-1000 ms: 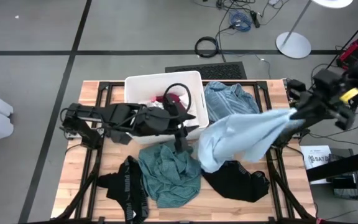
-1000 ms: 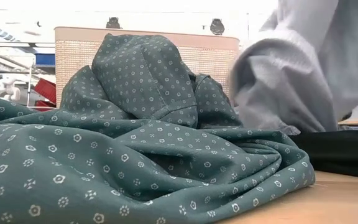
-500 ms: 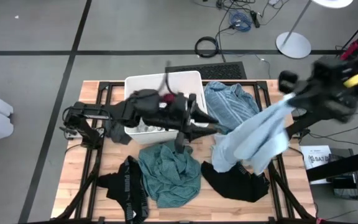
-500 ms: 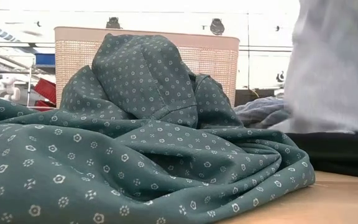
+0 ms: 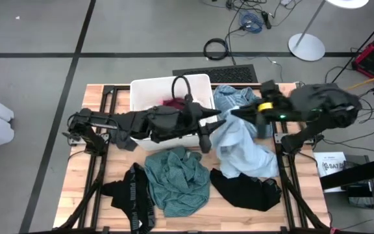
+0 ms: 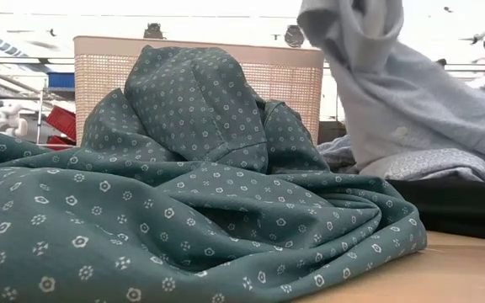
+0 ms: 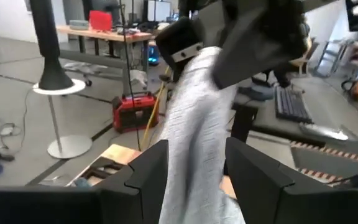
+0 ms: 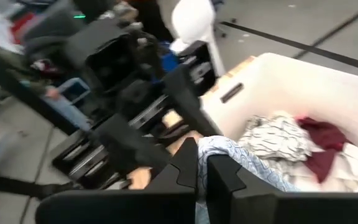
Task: Sort clothes
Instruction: Put the light blue polo shirt into the white laundry organizer
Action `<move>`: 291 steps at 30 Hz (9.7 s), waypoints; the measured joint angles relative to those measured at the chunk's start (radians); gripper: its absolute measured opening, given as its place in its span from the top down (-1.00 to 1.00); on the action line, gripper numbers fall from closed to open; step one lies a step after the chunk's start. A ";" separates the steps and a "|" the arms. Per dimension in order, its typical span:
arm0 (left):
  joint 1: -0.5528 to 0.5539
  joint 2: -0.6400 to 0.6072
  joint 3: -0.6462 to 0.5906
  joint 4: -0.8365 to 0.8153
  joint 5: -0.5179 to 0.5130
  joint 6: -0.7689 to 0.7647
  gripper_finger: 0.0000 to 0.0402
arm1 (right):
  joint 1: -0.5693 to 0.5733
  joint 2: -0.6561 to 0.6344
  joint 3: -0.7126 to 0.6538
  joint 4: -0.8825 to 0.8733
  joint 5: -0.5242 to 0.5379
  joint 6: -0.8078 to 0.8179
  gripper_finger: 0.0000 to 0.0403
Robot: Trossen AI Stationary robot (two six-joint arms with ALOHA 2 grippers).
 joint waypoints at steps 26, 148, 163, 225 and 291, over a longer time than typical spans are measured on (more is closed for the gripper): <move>-0.011 0.000 0.000 -0.096 -0.191 0.103 0.59 | -0.106 0.080 0.000 0.122 -0.215 -0.055 1.00; -0.268 -0.180 0.178 -0.238 0.171 -0.229 0.96 | 0.517 -0.022 0.366 -0.347 0.338 -0.416 1.00; -0.470 -0.118 0.179 -0.438 -0.228 -0.734 0.96 | 0.766 0.010 0.318 -0.543 0.632 -0.048 1.00; -0.247 -0.311 -0.382 -0.347 -0.246 -0.732 0.28 | 0.292 -0.576 -1.491 0.176 -0.106 0.972 0.24; -0.152 -0.306 -0.383 -0.348 -0.164 -0.556 0.28 | 0.113 -0.366 -0.588 -0.038 0.168 0.116 1.00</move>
